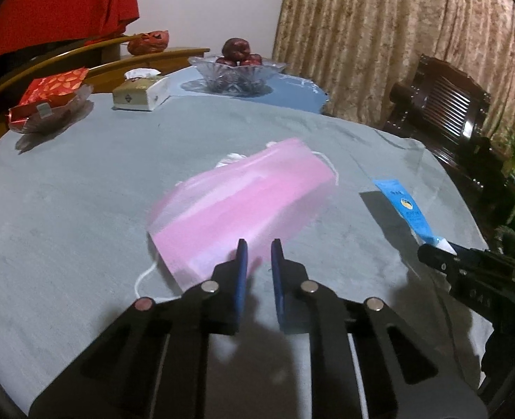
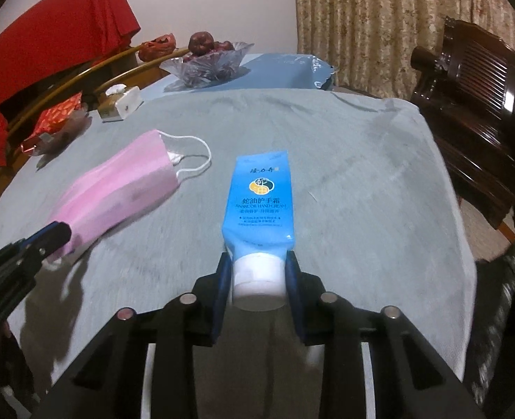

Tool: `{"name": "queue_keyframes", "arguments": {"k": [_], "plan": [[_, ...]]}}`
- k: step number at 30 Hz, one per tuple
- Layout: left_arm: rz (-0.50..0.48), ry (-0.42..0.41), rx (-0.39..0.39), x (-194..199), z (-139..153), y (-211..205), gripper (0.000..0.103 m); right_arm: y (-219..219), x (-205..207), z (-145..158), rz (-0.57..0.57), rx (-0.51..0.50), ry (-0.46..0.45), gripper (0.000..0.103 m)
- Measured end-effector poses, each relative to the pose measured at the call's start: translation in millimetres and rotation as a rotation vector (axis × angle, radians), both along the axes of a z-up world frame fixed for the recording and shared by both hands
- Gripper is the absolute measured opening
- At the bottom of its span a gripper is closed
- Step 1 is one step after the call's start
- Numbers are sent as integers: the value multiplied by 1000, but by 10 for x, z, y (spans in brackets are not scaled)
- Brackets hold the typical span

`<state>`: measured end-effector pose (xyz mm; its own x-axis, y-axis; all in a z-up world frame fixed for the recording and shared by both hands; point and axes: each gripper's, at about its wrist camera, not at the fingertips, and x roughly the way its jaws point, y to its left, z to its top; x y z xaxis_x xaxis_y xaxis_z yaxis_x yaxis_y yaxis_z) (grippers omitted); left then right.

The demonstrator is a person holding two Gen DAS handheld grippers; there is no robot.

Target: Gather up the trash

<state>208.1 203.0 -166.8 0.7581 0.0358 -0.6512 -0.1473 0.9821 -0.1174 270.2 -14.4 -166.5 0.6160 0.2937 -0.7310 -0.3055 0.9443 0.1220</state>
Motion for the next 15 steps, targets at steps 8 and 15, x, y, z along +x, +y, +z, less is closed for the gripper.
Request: {"name": "queue_keyframes", "arguments": {"k": [8,15], "plan": [[94,-37,39,-119,59,122,61,-70,-142,-17,4,-19,-3,31],[90,40,-20,63,-100,338,43,5,-161,-35,25,-8,-5,31]]}}
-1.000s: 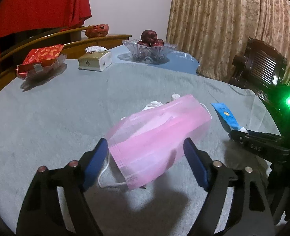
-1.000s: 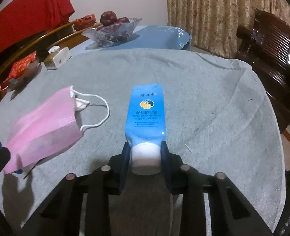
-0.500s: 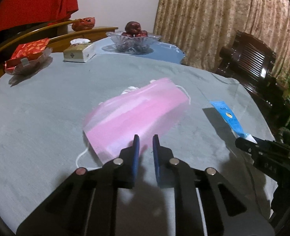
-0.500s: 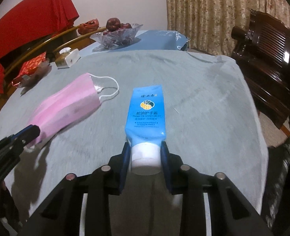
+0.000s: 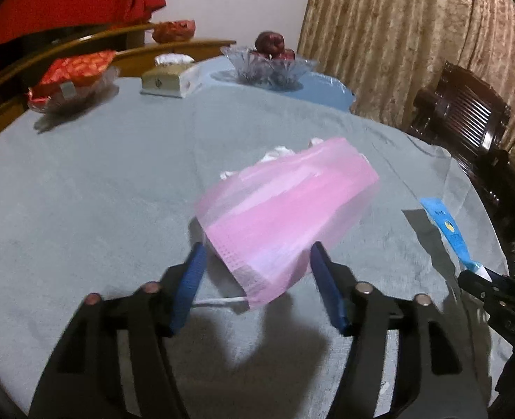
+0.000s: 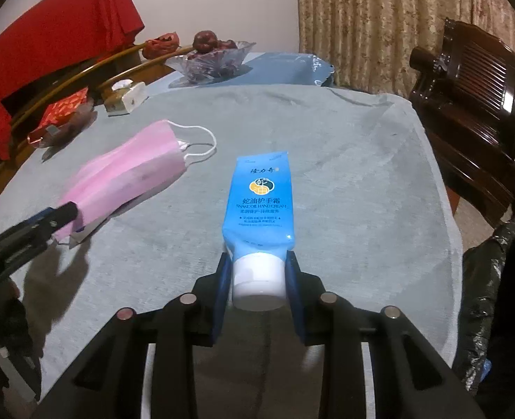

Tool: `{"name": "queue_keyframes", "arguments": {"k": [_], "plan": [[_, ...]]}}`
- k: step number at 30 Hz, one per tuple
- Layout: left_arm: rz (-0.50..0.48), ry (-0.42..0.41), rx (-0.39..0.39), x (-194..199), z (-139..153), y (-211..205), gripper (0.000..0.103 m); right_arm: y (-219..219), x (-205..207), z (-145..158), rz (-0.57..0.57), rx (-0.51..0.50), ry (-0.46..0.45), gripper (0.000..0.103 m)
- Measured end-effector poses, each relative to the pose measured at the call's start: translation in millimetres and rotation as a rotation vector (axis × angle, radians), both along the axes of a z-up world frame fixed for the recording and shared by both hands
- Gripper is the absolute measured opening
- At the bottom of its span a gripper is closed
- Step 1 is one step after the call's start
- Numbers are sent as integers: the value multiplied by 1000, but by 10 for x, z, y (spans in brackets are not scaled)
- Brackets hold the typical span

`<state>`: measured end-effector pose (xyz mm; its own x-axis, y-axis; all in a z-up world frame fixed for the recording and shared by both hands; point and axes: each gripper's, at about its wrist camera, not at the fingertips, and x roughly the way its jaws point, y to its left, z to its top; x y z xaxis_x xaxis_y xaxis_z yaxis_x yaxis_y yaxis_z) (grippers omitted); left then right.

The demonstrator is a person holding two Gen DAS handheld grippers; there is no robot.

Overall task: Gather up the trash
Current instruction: 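Open the left tool and reposition it over the pink mask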

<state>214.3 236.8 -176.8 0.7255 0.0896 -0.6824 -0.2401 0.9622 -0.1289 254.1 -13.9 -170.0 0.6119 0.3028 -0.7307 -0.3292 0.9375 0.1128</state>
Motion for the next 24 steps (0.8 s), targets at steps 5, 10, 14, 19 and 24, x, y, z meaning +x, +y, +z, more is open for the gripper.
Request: {"name": "queue_keyframes", "arguments": {"k": [5,10,14,19,24], "plan": [[-39,-23,-15,-42,49,-99,5,-9,-22,15,6,-4,-2,31],[-93,-57,-16,-161,163,-319,0,-116,-62,79,-7,-1,-14,31],[-138,-53,-19,-249,185,-531,0,-220,-118,139,-21,-3,-26,31],[-202,-27,-38,-372,127,-816,4,-353,-211,159,-38,-10,-26,31],[-179,-21,-28,-477,102,-923,64,-483,-290,114,-56,-10,-7,31]]}}
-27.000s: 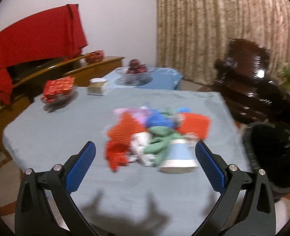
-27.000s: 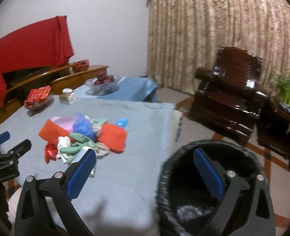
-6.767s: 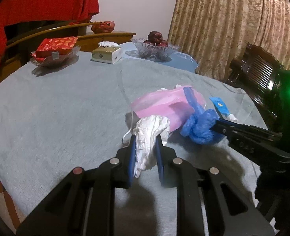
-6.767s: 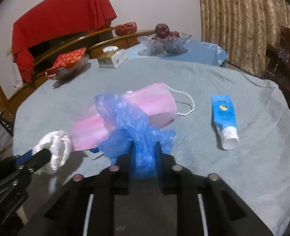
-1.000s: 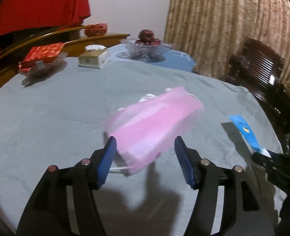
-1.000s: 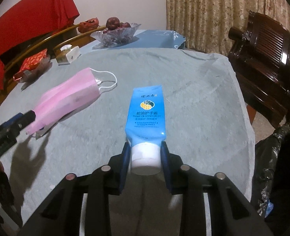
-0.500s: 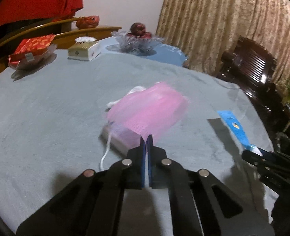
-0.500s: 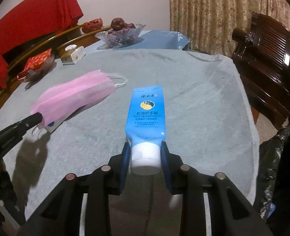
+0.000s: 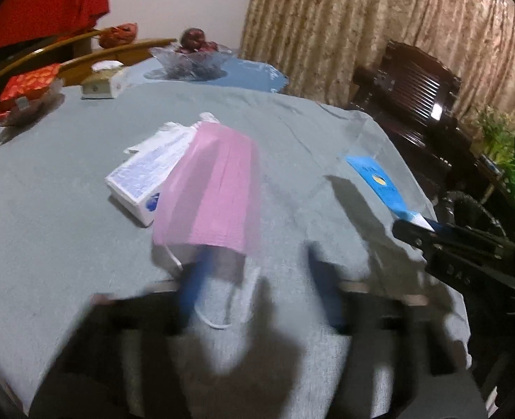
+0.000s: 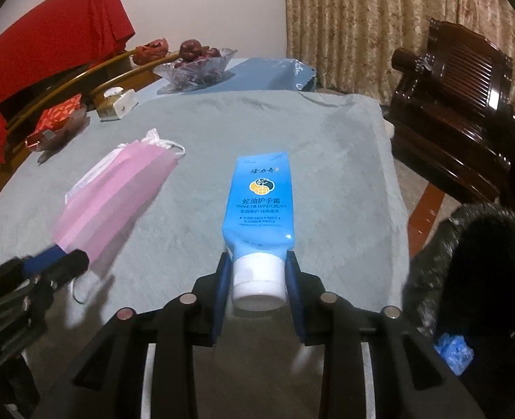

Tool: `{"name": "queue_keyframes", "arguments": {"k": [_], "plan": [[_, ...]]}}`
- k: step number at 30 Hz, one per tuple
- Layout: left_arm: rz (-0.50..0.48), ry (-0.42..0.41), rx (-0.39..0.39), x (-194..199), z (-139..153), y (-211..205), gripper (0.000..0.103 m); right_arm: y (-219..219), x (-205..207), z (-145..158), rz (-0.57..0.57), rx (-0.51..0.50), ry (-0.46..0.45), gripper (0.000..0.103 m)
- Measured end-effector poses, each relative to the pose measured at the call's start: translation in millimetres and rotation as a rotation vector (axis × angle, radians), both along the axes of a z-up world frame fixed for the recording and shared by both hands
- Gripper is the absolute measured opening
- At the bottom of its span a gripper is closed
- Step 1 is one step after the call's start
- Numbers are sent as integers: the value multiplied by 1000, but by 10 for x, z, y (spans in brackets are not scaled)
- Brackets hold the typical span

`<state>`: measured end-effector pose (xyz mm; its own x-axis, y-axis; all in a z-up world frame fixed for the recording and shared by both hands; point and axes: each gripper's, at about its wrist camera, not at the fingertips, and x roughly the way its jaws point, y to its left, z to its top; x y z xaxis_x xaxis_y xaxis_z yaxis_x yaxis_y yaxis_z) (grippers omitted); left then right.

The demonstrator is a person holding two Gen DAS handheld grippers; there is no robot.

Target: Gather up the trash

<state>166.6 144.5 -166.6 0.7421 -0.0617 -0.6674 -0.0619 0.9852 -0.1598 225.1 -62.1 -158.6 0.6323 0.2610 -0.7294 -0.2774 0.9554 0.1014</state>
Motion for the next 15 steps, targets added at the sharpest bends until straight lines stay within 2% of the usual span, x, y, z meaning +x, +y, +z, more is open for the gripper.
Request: {"name": "queue_keyframes", "arguments": {"k": [7,10,15], "plan": [[14,22,19,-144,63,78,68,-46,-40,-3,-1,11,1,31],[23,17,51,-213,78,94,68,-44,-48,3,0,17,-5,31],[43,4,82,-82,84,182,70,-42,-52,0,1,19,-7,31]]}}
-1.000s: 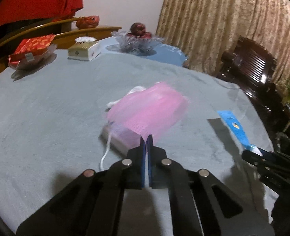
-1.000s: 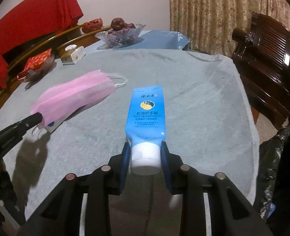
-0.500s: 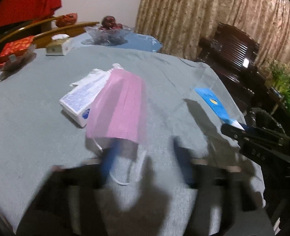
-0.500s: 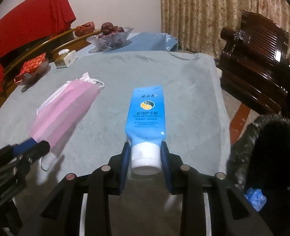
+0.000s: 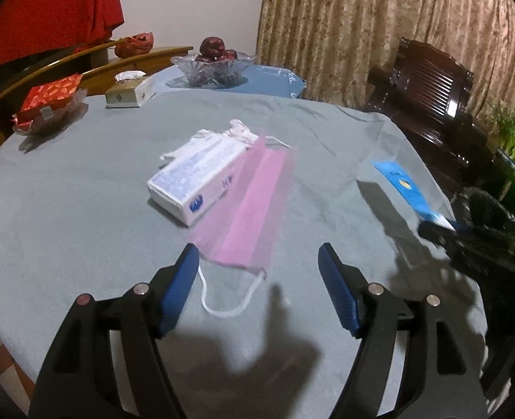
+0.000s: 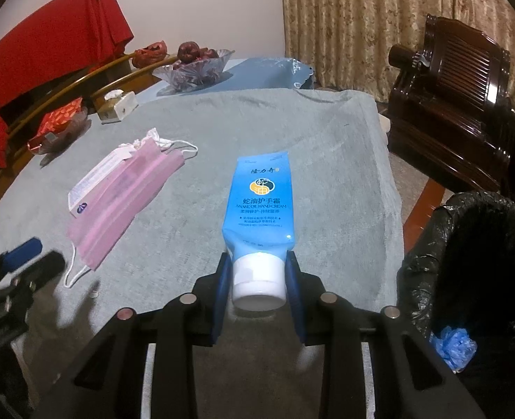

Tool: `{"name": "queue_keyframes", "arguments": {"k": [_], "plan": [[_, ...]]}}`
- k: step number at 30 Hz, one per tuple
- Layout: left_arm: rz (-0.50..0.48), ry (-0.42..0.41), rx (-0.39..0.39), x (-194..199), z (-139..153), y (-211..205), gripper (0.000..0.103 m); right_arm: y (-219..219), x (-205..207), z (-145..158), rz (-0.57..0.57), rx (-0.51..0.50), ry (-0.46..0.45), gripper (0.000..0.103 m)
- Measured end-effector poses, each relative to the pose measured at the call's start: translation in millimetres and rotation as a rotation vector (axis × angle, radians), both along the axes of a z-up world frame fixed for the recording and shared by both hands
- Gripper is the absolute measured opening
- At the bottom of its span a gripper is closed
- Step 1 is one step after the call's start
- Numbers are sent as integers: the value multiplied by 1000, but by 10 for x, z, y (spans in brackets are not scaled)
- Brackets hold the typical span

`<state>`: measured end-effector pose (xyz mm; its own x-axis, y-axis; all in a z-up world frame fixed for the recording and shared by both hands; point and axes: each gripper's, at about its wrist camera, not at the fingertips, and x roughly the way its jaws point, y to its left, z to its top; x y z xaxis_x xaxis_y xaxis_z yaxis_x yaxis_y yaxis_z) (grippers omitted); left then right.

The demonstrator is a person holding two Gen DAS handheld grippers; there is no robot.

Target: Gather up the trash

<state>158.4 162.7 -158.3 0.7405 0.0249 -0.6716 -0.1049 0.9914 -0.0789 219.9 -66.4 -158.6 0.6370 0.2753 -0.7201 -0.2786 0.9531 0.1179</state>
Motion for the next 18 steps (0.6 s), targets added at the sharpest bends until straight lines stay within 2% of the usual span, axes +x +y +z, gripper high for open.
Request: {"name": "queue_keyframes", "arguments": {"k": [6,13,14,15,17,18], "plan": [[-11,12,44,354,-100,120,71,5,-1,-17,3,1,4,31],[-42,63,-15,581,-269,126,70,16,32,-58,5,-8,17,31],[-51,74,-19,598,-290,99,63,16,37,-61,4,-8,18,31],[-63,88,-22,612,-314,66,48,17,41,-62,3,-9,19,31],[-77,123,-31,640,-368,9,30,25,58,-57,3,-8,19,31],[-75,121,-32,625,-370,-14,29,25,57,-57,3,-9,19,31]]}}
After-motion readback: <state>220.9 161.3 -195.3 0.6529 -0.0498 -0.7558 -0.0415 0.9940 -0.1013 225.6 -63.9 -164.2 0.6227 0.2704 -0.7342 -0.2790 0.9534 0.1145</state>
